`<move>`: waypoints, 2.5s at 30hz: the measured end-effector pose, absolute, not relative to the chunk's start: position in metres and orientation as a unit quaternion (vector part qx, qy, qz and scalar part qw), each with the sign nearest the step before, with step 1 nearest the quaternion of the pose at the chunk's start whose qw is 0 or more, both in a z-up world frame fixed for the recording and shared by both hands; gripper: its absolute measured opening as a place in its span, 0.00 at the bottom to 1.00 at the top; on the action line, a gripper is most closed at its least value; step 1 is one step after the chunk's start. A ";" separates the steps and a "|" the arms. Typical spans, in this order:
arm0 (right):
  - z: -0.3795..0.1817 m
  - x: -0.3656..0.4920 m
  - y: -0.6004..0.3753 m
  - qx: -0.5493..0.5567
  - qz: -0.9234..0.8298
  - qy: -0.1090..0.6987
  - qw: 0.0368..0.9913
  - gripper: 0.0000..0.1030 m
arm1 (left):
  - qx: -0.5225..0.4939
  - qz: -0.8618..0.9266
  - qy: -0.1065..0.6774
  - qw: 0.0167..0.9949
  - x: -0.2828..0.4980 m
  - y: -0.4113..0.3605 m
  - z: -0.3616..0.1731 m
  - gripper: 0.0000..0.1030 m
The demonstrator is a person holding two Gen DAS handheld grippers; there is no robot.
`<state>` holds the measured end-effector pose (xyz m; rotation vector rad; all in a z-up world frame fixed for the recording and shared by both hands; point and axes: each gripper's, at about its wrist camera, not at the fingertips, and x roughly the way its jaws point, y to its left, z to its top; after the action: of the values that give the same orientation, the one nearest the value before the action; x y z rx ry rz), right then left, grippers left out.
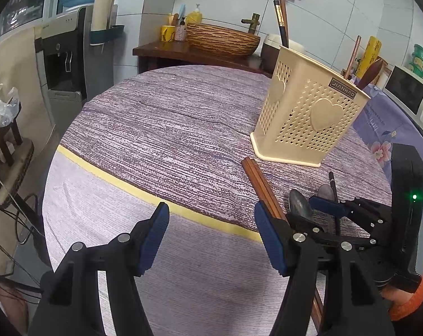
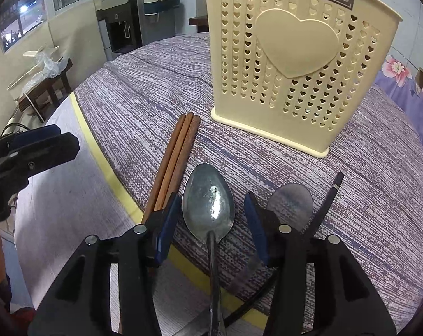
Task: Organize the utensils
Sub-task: 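Grasp and lift the large metal spoon with the right gripper while the left reaches the brown chopsticks, then grasp a brown chopstick with the left gripper while the right holds the metal spoon, then carry the spoon and chopstick to the cream holder and lower them in with both grippers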
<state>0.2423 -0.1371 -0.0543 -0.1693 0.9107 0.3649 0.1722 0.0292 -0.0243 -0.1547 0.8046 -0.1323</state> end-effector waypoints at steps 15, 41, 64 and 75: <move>0.005 0.208 -0.198 0.044 0.136 0.361 0.922 0.37 | -0.065 -0.107 0.431 0.893 0.187 -0.006 -0.039 0.40; 0.041 0.160 -0.229 0.085 0.113 0.296 0.945 0.37 | -0.042 -0.063 0.462 0.884 0.215 -0.024 -0.050 0.21; 0.041 0.156 -0.226 0.093 0.105 0.298 0.944 0.37 | -0.021 -0.040 0.464 0.885 0.249 -0.034 -0.052 0.07; 0.044 0.157 -0.235 0.100 0.106 0.286 0.947 0.37 | -0.053 -0.073 0.387 0.918 0.223 -0.009 0.009 0.07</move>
<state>0.1565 -0.2349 0.0437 0.2035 0.5817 0.2166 0.2234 -0.0086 0.0090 -0.1093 0.7964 -0.1500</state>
